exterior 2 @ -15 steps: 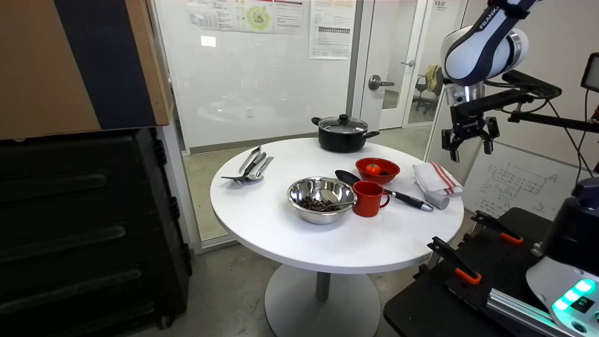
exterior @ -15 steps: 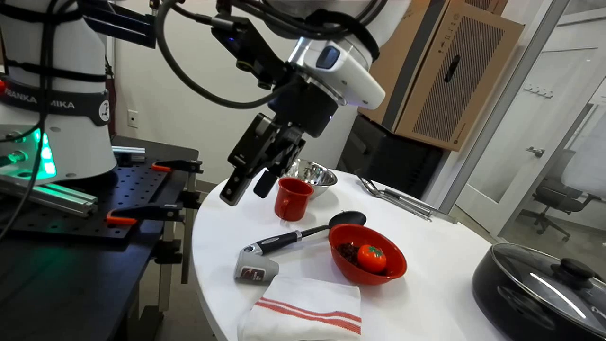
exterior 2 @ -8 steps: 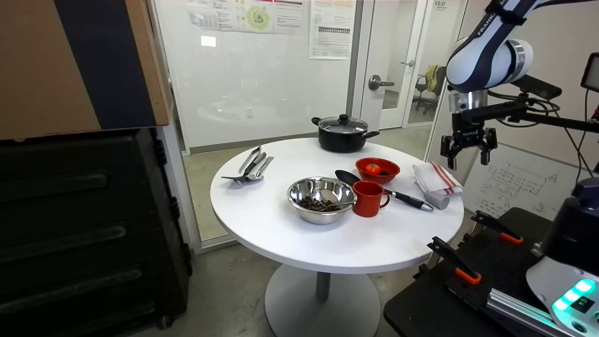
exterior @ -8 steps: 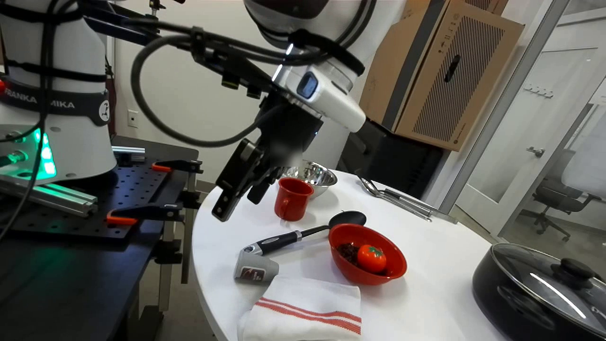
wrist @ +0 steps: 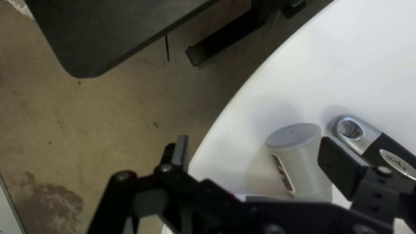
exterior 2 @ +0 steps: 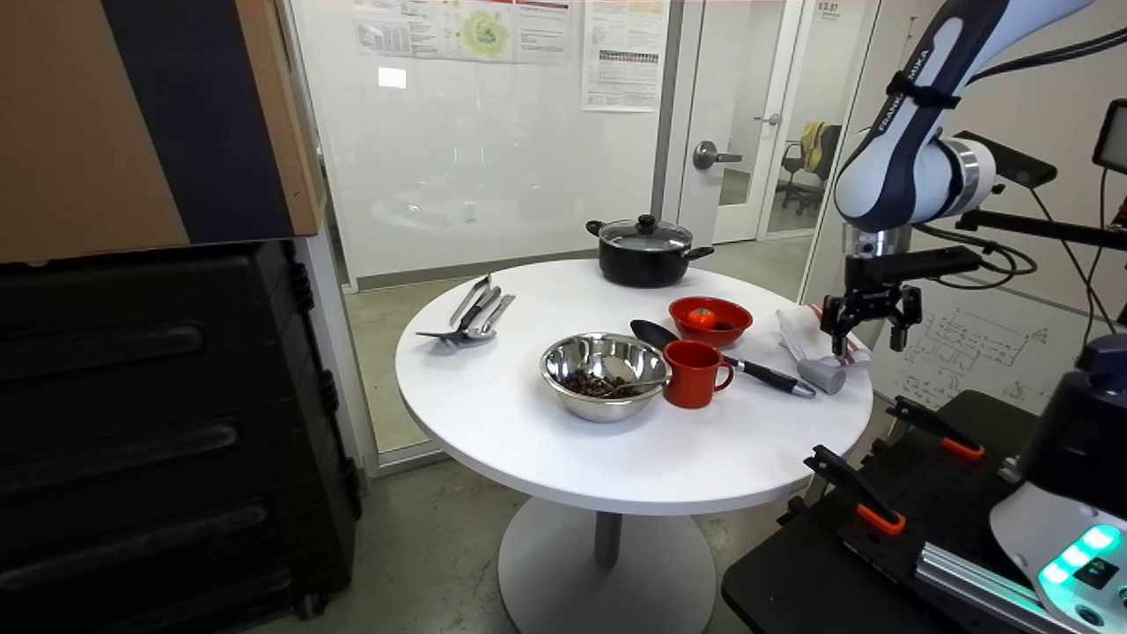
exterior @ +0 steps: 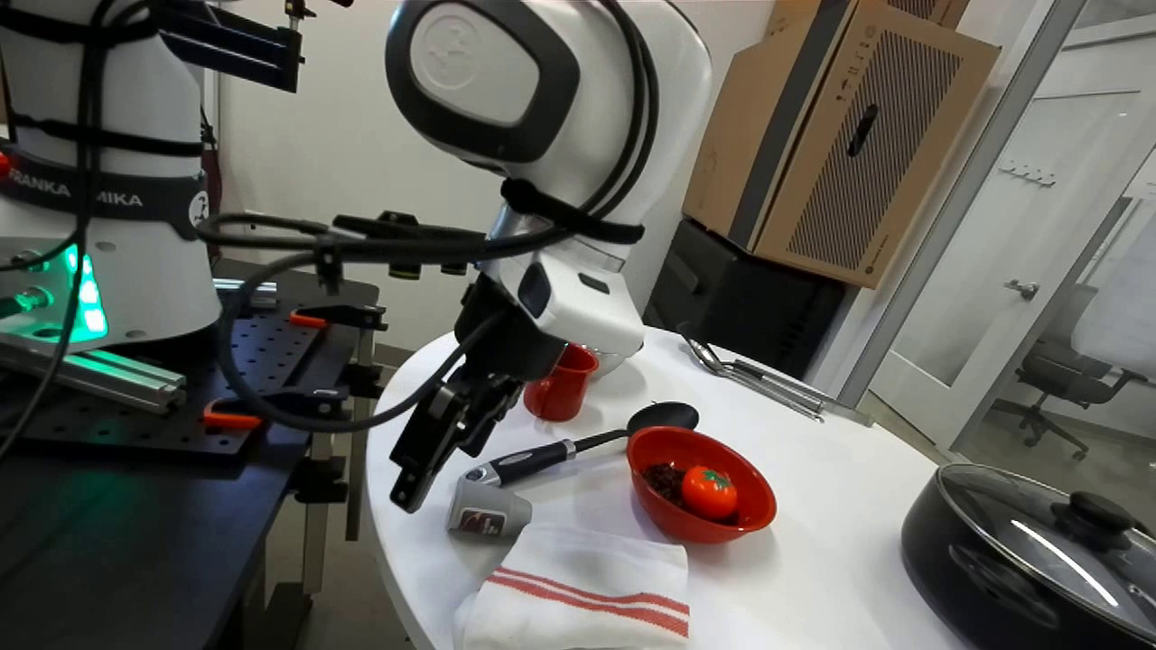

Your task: Move the grey object backward

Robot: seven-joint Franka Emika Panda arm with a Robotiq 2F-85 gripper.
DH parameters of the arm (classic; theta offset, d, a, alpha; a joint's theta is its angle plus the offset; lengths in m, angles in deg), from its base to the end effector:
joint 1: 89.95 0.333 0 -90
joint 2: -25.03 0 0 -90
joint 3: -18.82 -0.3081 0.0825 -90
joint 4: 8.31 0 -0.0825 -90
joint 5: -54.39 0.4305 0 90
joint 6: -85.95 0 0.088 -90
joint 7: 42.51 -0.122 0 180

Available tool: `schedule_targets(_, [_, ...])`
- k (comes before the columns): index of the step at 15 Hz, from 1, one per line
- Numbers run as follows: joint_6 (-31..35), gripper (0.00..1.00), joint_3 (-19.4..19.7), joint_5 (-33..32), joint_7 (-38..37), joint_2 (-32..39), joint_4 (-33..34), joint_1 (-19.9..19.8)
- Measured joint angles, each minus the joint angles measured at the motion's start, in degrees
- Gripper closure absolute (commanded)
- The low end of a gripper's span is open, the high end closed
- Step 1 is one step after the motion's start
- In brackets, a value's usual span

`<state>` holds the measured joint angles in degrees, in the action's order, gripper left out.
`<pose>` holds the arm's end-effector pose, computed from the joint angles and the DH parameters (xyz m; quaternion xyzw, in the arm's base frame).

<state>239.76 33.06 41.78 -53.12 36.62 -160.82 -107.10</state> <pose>0.3440 -0.2151 0.0934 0.9598 -0.2585 -0.0987 0.0474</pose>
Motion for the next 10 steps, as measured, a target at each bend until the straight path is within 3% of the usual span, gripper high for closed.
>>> schedule_targets(10, [15.05,0.00,-1.66,7.28,3.29,10.21,0.36,2.04])
